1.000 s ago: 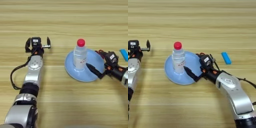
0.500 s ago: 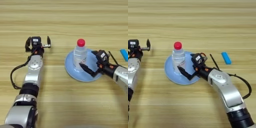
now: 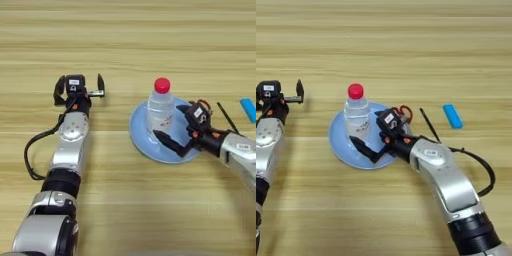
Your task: Move the objects on the table
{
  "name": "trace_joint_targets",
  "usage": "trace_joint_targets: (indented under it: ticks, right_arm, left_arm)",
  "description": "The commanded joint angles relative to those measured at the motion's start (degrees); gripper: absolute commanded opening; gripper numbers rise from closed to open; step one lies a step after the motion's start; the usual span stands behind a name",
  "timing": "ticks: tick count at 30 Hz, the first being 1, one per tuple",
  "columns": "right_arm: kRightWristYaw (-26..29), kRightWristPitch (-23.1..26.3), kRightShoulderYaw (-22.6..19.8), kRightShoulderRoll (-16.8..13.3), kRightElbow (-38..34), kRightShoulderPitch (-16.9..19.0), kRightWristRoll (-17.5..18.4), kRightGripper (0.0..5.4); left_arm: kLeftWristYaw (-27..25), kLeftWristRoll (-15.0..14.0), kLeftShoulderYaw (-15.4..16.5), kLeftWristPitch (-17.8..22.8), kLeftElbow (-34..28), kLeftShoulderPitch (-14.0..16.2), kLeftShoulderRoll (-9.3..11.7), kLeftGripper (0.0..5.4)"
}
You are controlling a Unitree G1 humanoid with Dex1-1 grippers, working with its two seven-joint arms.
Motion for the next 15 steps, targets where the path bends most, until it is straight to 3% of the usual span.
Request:
trace_joint_targets:
  ticks: [1,15]
  right_arm:
    - [-0.6,-2.0,0.4,1.1,3.1,-2.3,-1.3,5.40]
    - [-2.1,-8.3,1.8,7.2,13.5,-7.6,-3.7,5.40]
  left_arm:
    - [0.1,0.4,-0.2,1.0,-0.4,0.4,-0.4,5.37]
    - [0.1,0.5,-0.3,1.7,-1.4,0.9,-0.8,5.37]
